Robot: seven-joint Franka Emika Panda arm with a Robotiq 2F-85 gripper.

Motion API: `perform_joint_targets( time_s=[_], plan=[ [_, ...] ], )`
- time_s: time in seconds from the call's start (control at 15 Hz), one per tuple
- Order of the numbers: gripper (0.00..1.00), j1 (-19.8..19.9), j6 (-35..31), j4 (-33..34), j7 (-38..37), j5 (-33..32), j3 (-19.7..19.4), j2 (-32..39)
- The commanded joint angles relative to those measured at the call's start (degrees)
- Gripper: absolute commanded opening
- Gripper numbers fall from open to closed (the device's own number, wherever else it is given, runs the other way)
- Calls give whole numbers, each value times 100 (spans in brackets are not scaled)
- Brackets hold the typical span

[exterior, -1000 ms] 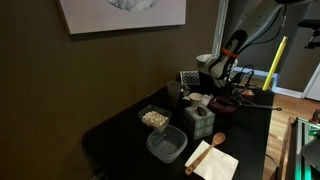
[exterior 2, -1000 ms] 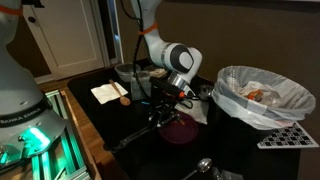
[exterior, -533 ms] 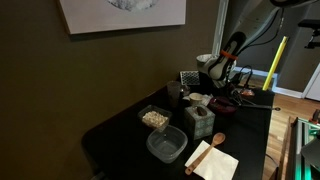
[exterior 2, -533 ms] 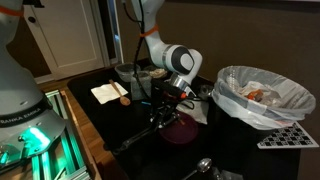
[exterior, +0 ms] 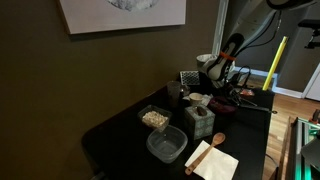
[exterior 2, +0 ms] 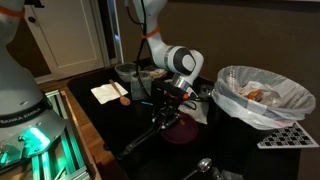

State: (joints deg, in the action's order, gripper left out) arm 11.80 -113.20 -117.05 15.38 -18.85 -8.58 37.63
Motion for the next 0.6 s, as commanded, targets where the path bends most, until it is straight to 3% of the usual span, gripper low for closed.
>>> perform_joint_targets(
  time_s=[0.0, 0.53],
  plan=[
    [29, -16, 230, 260, 38, -65, -2, 191],
    [22, -2, 349, 499, 59, -53, -5, 373]
  ],
)
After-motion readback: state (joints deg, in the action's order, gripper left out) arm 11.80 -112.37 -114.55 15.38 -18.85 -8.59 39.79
